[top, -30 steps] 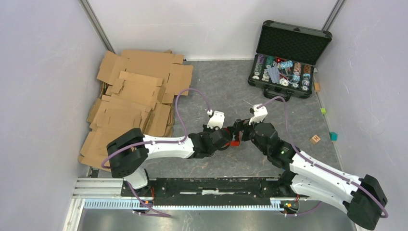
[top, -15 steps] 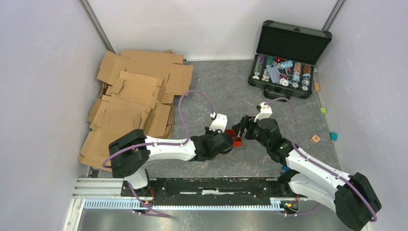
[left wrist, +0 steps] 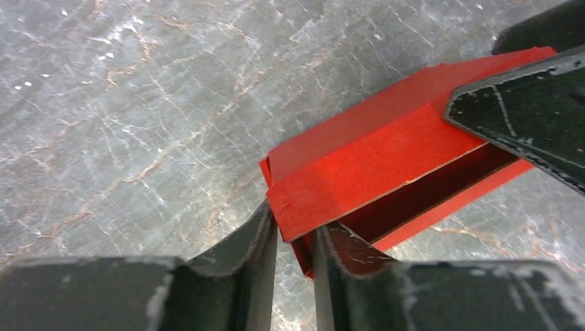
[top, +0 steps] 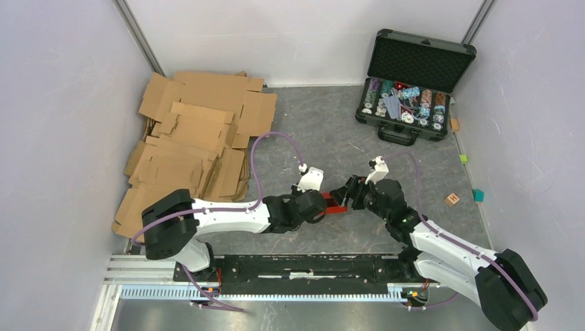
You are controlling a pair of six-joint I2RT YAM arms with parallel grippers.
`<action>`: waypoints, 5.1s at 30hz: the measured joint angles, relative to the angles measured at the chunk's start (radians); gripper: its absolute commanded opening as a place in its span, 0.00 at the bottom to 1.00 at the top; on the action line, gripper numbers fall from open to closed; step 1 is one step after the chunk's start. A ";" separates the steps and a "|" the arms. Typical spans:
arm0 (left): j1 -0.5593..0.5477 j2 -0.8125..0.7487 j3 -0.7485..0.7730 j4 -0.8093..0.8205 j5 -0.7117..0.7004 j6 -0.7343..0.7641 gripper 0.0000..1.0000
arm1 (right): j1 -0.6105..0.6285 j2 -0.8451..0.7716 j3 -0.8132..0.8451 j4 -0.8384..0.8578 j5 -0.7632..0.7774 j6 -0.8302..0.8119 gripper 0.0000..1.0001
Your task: Fold the paper box
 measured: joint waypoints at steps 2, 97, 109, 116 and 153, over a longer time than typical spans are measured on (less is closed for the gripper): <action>-0.002 -0.010 -0.002 -0.005 0.030 0.003 0.44 | 0.000 -0.006 -0.013 0.011 -0.010 0.006 0.78; 0.357 0.094 0.001 0.063 0.805 0.037 0.14 | 0.013 0.071 0.005 -0.180 -0.111 -0.304 0.51; 0.361 0.092 0.002 0.060 0.777 0.053 0.42 | 0.006 0.057 -0.001 -0.177 -0.188 -0.340 0.51; 0.362 0.105 0.039 0.028 0.721 0.079 0.43 | 0.062 0.047 -0.008 -0.189 -0.249 -0.343 0.60; 0.211 -0.294 -0.315 0.066 0.684 -0.005 0.30 | 0.038 0.372 0.266 -0.155 -0.048 -0.467 0.00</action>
